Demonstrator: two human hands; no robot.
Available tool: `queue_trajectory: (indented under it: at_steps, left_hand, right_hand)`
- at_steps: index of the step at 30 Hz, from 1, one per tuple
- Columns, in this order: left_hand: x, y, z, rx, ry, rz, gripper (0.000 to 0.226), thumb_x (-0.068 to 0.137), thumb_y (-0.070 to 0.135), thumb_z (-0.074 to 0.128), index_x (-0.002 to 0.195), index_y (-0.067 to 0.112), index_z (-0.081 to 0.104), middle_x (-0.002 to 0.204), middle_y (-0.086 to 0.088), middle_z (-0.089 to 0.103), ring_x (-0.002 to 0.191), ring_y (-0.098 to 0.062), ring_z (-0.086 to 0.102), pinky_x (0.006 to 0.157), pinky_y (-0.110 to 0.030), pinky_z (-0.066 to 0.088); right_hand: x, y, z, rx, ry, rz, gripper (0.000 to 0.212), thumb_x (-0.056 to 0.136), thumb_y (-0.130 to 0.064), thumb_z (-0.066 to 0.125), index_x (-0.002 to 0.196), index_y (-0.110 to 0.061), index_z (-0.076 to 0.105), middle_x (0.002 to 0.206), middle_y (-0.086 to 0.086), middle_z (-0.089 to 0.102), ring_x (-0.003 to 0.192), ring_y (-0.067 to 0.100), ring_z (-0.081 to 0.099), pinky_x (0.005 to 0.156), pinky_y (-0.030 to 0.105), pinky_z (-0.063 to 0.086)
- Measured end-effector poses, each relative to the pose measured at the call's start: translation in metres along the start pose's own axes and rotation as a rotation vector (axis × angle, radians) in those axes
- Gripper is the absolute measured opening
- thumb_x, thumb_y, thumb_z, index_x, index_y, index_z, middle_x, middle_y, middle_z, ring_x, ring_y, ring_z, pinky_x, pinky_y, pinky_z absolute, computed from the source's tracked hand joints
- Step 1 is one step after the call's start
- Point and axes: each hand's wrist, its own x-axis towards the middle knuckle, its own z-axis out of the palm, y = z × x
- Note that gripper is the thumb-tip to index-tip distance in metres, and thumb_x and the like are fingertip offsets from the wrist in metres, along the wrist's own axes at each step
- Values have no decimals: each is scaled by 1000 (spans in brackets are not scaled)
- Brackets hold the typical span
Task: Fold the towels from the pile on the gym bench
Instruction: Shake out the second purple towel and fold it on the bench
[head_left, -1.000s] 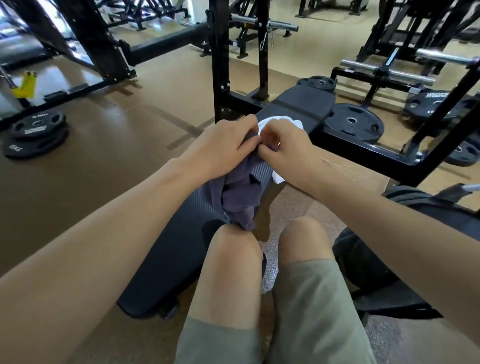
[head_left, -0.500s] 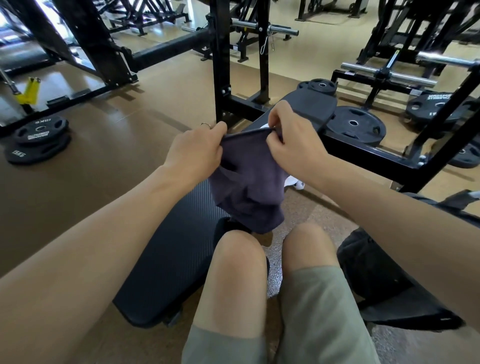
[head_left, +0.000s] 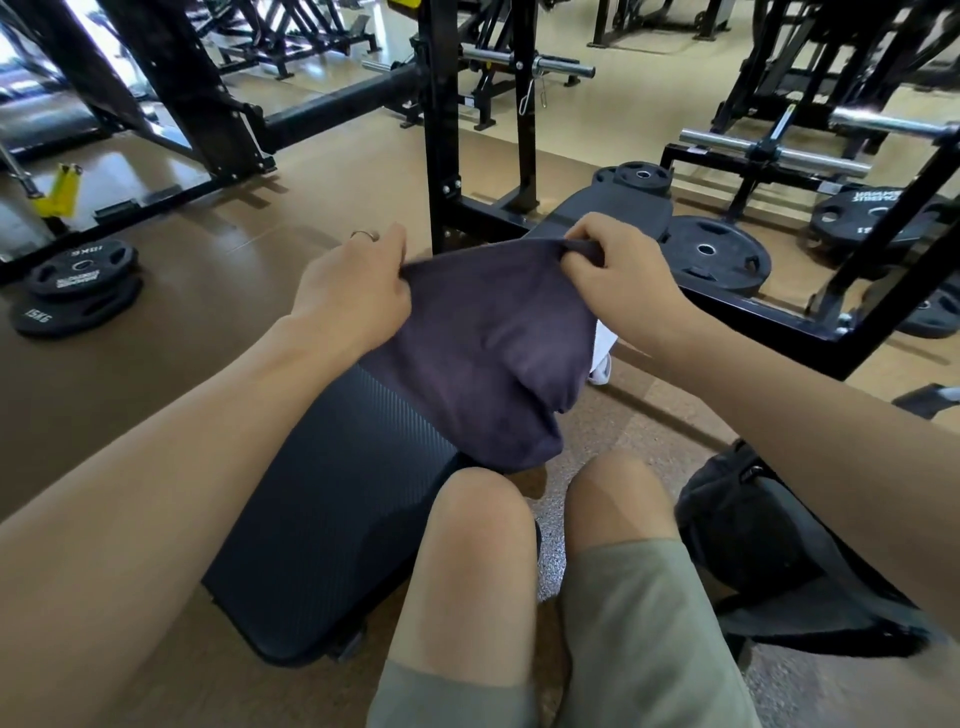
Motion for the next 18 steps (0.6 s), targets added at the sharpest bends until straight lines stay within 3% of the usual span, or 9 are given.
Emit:
queue_trajectory:
  at_steps: [3, 6, 8, 11, 12, 14, 16, 18]
  left_hand:
    - [-4, 20, -1, -283, -90, 191, 47, 81, 28, 69, 120, 16, 46, 111, -6, 61, 98, -25, 59, 82, -40, 51]
    - [-3, 43, -2, -538, -68, 289, 29, 83, 23, 72, 100, 20, 48, 88, 7, 58, 76, 4, 52, 65, -18, 39]
    - [1, 42, -2, -540, -46, 259, 27, 87, 20, 68, 85, 28, 43, 78, 9, 52, 66, 7, 48, 58, -15, 36]
    - [0, 32, 0, -481, -43, 257, 7, 93, 26, 62, 94, 25, 55, 84, 5, 60, 76, 1, 56, 67, -23, 47]
    - [-1, 30, -2, -483, -29, 253, 8, 95, 26, 61, 101, 20, 58, 87, 4, 62, 79, -5, 58, 72, -30, 50]
    - [-3, 28, -8, -546, 6, 223, 8, 97, 21, 58, 102, 16, 56, 86, 1, 63, 79, -11, 58, 72, -32, 48]
    - [-6, 28, -19, -593, 51, 236, 7, 98, 17, 57, 101, 14, 53, 85, -3, 63, 79, -14, 58, 70, -28, 46]
    - [-6, 24, -27, -566, 95, 266, 6, 98, 18, 57, 101, 15, 52, 86, -3, 62, 80, -12, 57, 69, -23, 45]
  right_hand:
    - [1, -18, 13, -7, -42, -83, 11, 87, -30, 53, 92, -31, 63, 84, -15, 66, 83, 8, 61, 75, 31, 50]
    - [-3, -40, 27, 82, -118, -205, 15, 85, -11, 61, 97, -15, 69, 87, -11, 68, 84, 5, 60, 78, 19, 46]
    - [-4, -46, 31, 171, -93, -206, 18, 81, -4, 60, 96, -10, 68, 84, -13, 66, 82, 0, 60, 76, 17, 46]
    - [-7, -43, 29, 325, -57, -98, 20, 81, -3, 59, 99, -11, 64, 86, -3, 67, 77, 3, 58, 73, 21, 48]
    - [-9, -39, 29, 362, -80, -54, 21, 82, -1, 60, 101, -9, 63, 88, 0, 67, 74, -1, 58, 70, 16, 47]
    - [-15, -33, 33, 298, -187, -25, 20, 82, -5, 66, 101, -10, 63, 83, -7, 64, 64, -12, 55, 61, 5, 40]
    - [-15, -20, 48, 157, -303, -38, 7, 82, -18, 66, 83, -19, 59, 67, -16, 54, 58, -7, 51, 60, 11, 35]
    - [-13, -4, 64, 5, -405, 23, 30, 91, -17, 60, 66, -26, 44, 61, -11, 44, 56, 1, 39, 65, 22, 31]
